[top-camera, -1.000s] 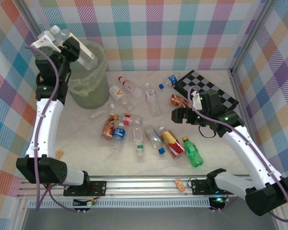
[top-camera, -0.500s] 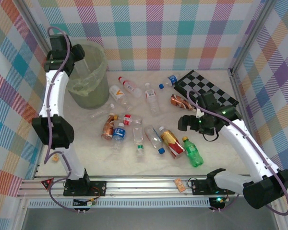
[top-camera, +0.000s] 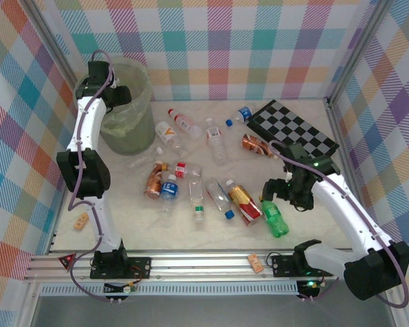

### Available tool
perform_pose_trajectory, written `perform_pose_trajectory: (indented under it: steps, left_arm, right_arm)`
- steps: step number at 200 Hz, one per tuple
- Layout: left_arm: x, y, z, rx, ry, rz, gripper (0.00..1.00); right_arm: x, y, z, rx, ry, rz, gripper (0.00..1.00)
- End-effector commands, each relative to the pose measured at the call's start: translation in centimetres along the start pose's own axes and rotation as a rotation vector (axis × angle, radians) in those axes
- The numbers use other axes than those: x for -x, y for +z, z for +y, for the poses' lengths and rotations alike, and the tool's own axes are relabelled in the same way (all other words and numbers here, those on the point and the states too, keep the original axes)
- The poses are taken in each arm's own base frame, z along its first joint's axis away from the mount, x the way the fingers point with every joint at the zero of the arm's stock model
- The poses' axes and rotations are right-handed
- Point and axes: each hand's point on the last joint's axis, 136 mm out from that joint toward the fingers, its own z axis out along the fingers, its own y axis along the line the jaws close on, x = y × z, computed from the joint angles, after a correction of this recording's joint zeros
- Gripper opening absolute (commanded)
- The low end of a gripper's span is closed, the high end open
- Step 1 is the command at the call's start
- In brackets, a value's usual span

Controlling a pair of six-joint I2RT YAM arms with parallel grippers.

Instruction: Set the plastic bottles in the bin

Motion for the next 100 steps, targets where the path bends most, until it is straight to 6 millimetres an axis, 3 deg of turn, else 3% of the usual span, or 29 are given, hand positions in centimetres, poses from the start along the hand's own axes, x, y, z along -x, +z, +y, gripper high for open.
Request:
perform_pose_trajectory:
  steps: [1,47,100]
  left_arm:
    - [-0.3,-0.1,0.0,-0.022,0.003,0.007,0.52]
    - [-0.6,0.1,0.0,-0.021,0.003,0.017,0.74]
    - [0.6,-1.6,-0.8,-0.061,-0.005,-0.022,0.81]
  right_arm:
    - [-0.8,1.4,-0.6,-0.008,0.050,0.036,0.98]
    - [-1.8,4.6,-0.9,-0.022,0.058,0.116,0.96]
    - [-2.1,6.3,-1.3,-0.052,0.067,0.158,0.89]
